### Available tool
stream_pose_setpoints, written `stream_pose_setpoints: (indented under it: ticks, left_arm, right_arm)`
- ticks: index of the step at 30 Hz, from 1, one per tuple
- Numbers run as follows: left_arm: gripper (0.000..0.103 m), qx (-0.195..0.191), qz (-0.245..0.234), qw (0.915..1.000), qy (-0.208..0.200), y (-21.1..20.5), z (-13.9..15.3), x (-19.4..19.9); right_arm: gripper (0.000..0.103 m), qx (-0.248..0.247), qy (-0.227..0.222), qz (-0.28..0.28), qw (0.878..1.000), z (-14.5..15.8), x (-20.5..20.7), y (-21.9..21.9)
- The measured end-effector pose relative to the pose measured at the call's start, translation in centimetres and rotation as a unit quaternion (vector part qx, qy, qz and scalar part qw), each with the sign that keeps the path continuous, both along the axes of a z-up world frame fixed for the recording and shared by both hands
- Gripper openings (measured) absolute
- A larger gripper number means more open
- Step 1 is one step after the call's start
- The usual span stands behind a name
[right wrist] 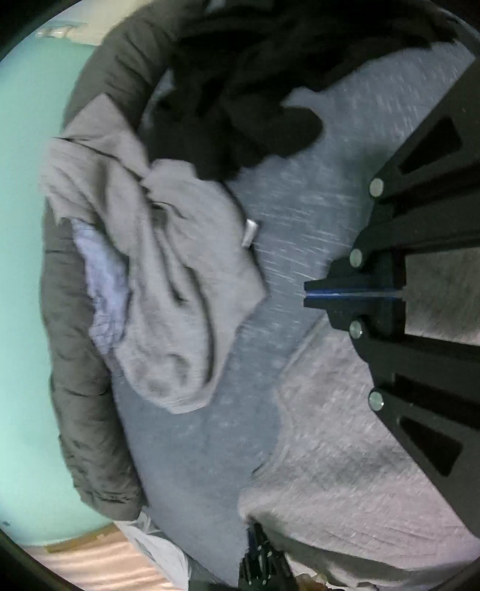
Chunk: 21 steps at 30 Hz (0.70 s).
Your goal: Fold clothes
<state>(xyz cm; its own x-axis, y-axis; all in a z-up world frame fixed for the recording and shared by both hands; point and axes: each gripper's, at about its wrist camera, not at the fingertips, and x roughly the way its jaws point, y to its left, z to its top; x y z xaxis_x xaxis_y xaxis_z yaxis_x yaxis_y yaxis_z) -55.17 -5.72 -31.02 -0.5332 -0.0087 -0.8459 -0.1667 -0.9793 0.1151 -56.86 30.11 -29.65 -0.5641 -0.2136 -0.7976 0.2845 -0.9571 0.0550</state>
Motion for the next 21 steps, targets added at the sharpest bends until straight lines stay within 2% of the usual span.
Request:
stream_pose_setpoints:
  ticks: [1,2,4,5,8,9,10,11,12,14,18,21]
  left_arm:
    - [0.049,0.011,0.011,0.9997,0.017,-0.5,0.6,-0.1]
    - [0.062,0.025,0.021,0.999,0.032,-0.9,1.1,-0.2]
    - [0.063,0.06,0.027,0.9972,0.035,-1.2,1.6,-0.6]
    - [0.063,0.068,0.024,0.9969,0.032,-1.1,1.5,-0.7]
    - [0.063,0.073,0.005,0.9973,0.008,-0.2,0.3,-1.2]
    - [0.062,0.071,0.0,0.9975,-0.003,0.1,-0.1,-1.1]
    - [0.048,0.066,-0.006,0.9978,-0.012,0.5,-0.5,-1.0]
    - [0.022,0.058,-0.012,0.9981,-0.017,0.9,-0.9,-1.0]
    - [0.013,0.048,-0.017,0.9985,-0.018,1.2,-1.0,-0.9]
    - [0.006,0.033,-0.024,0.9991,-0.013,1.7,-1.0,-0.6]
    - [0.005,0.008,-0.016,0.9994,0.029,1.5,1.2,-0.5]
    - [0.005,0.0,-0.005,0.9979,0.064,1.3,3.3,-0.8]
  right_arm:
    - [0.01,-0.009,-0.001,0.003,1.0,-0.3,0.1,0.0]
    - [0.017,-0.024,-0.005,0.006,1.0,-0.6,0.0,0.1]
    - [0.057,-0.046,-0.015,0.012,0.999,-1.1,-0.2,0.0]
    - [0.058,-0.046,-0.021,0.021,0.999,-1.5,-0.3,-0.4]
    - [0.056,-0.026,-0.032,0.045,0.998,-2.1,-0.1,-2.0]
    - [0.04,-0.014,-0.034,0.053,0.998,-2.3,0.0,-2.7]
    - [0.018,-0.005,-0.031,0.061,0.998,-2.4,0.3,-3.2]
    - [0.013,0.003,-0.028,0.068,0.997,-2.6,0.6,-3.7]
    - [0.008,0.014,-0.018,0.076,0.997,-2.5,1.1,-4.1]
    - [0.006,0.032,0.0,0.085,0.996,-2.5,1.7,-4.7]
    - [0.004,0.061,0.069,0.053,0.994,-0.1,2.1,-4.1]
    - [0.004,0.086,0.123,0.034,0.988,2.5,2.3,-4.0]
